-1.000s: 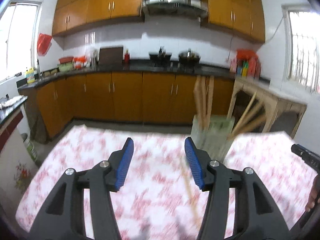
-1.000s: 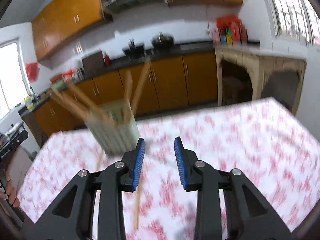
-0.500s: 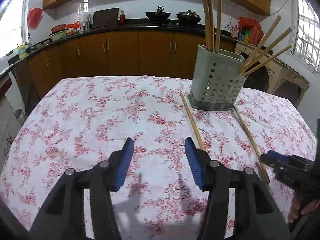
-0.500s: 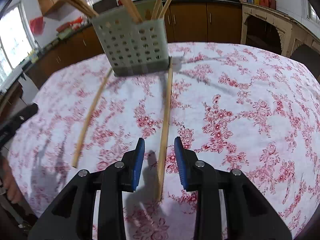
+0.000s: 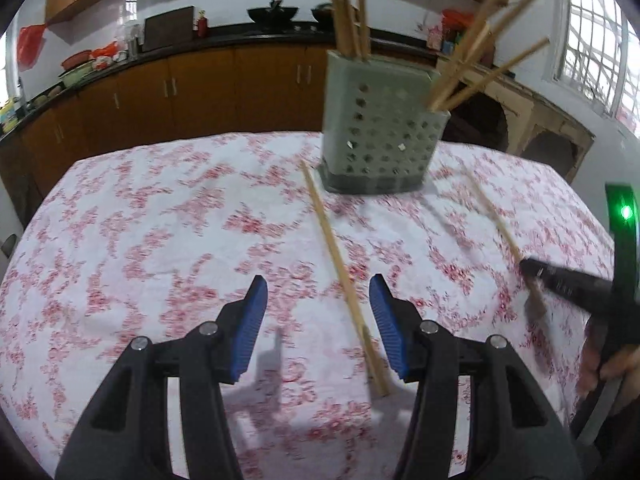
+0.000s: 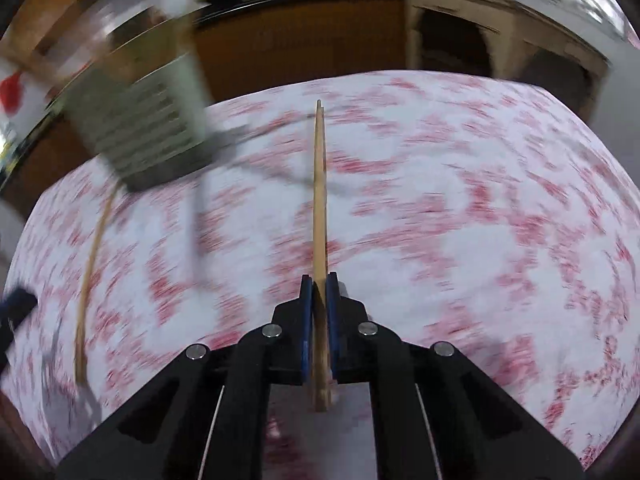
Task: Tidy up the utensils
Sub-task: 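Lower the left gripper onto a remaining chopstick and close while the right gripper grasps another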
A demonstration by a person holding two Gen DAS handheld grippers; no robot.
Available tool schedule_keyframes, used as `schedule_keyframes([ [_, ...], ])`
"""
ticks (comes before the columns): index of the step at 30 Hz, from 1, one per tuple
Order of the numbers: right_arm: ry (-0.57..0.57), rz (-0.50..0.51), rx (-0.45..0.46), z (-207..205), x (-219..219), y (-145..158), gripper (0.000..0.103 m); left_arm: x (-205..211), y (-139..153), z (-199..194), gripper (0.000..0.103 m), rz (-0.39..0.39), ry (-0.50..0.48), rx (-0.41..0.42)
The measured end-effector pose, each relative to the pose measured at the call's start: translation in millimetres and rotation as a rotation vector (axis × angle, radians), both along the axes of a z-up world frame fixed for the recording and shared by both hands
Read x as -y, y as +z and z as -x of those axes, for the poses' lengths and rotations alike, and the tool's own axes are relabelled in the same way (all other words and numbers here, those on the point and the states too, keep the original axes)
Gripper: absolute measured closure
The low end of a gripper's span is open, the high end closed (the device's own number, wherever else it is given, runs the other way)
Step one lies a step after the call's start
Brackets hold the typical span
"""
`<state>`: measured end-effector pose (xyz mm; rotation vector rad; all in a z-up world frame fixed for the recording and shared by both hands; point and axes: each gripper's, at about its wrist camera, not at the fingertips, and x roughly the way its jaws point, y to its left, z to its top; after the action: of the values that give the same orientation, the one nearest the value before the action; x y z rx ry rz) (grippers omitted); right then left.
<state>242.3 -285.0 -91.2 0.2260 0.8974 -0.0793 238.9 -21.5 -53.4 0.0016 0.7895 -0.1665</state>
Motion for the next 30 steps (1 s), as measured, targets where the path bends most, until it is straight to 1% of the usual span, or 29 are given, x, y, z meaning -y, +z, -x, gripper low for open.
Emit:
schedule_keyframes([
  [2,-0.024,-0.029,-0.005,0,13,0,0.095,8,-7,-5,0.050,-0.017,-0.006,-0.022],
  [5,-0.022,-0.030,-0.001,1,17,-1,0.095,20,-21,-14,0.051,-0.046,-0.004,-0.065],
  [6,-0.019,-0.026,0.000,2,16,-1,0.095,24,-26,-17,0.054,-0.059,0.000,-0.077],
  [8,-0.005,-0.026,0.003,2,13,-2,0.095,28,-33,-21,0.063,-0.078,0.008,-0.092],
  [9,0.001,-0.027,0.003,0,12,-1,0.095,30,-37,-24,0.072,-0.090,0.017,-0.103],
  [11,0.027,-0.025,0.005,-2,5,-1,0.095,28,-39,-26,0.084,-0.101,0.034,-0.095],
  [12,0.046,-0.023,0.008,-2,1,-1,0.095,25,-38,-27,0.093,-0.096,0.043,-0.097],
  [13,0.060,-0.019,0.010,-3,-2,-1,0.095,20,-38,-29,0.094,-0.088,0.053,-0.102],
  [18,0.108,0.000,0.019,-7,-16,-1,0.095,-22,-36,-35,0.095,-0.086,0.156,-0.109],
  [20,0.120,0.013,0.022,-9,-21,-1,0.095,-36,-35,-38,0.095,-0.084,0.181,-0.113],
  [21,0.127,0.022,0.022,-11,-23,0,0.095,-45,-34,-39,0.095,-0.079,0.186,-0.115],
  [24,0.137,0.051,0.026,-14,-26,1,0.095,-57,-33,-40,0.094,-0.063,0.149,-0.120],
  [26,0.142,0.081,0.028,-17,-28,1,0.095,-59,-33,-39,0.092,-0.072,0.116,-0.116],
  [27,0.143,0.088,0.029,-18,-29,0,0.095,-60,-33,-39,0.088,-0.078,0.108,-0.113],
  [28,0.143,0.099,0.033,-19,-29,0,0.095,-60,-33,-39,0.082,-0.084,0.099,-0.108],
  [30,0.145,0.121,0.047,-18,-30,-2,0.095,-60,-34,-37,0.075,-0.093,0.094,-0.099],
])
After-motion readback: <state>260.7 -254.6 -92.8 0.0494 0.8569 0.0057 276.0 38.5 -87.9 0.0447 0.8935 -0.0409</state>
